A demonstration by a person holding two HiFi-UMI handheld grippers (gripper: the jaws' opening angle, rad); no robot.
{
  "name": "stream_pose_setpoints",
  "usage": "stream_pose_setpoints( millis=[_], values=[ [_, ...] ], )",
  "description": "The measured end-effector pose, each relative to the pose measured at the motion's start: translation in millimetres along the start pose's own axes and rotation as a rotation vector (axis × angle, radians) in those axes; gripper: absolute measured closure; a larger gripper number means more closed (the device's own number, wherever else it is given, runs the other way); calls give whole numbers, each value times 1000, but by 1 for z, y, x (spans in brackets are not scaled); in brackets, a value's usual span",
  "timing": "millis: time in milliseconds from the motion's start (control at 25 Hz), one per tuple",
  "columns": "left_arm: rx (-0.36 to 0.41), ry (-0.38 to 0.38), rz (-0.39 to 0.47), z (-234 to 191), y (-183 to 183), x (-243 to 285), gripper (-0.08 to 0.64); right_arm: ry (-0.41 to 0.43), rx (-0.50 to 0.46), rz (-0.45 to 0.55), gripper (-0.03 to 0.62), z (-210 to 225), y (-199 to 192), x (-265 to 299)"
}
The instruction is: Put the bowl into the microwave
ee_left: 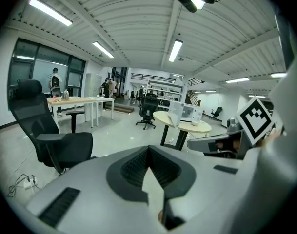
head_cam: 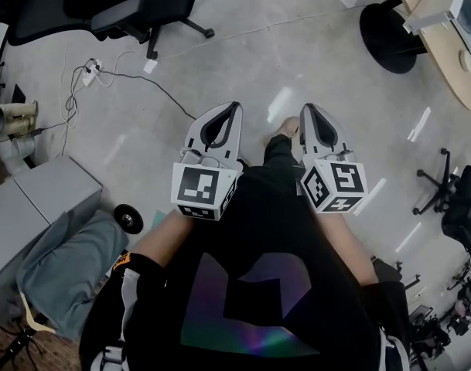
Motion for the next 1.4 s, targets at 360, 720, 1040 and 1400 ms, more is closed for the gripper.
stream_pose_setpoints(
  millis=[360,720,1040,1400],
  values=[
    [58,-62,-19,45,25,59,512,-30,-54,52,577,55,28,-4],
    [128,-106,-39,79,47,118,512,-39,-81,92,577,108,51,2],
    [172,-212,-22,132,62,174,512,-112,-100,126,577,165,74,-19],
    [224,-343,3,200,72,222,512,-237,-69,170,577,233,88,-63]
  ],
)
Point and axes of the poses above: the fingertips, and each gripper's own axes: x forward along the fingers, z to its right, y out of its top, the point moved 9 cm from there along -x, backward along the fingers, and after that the axes turned 7 degrees about z, right-handed, at the moved point
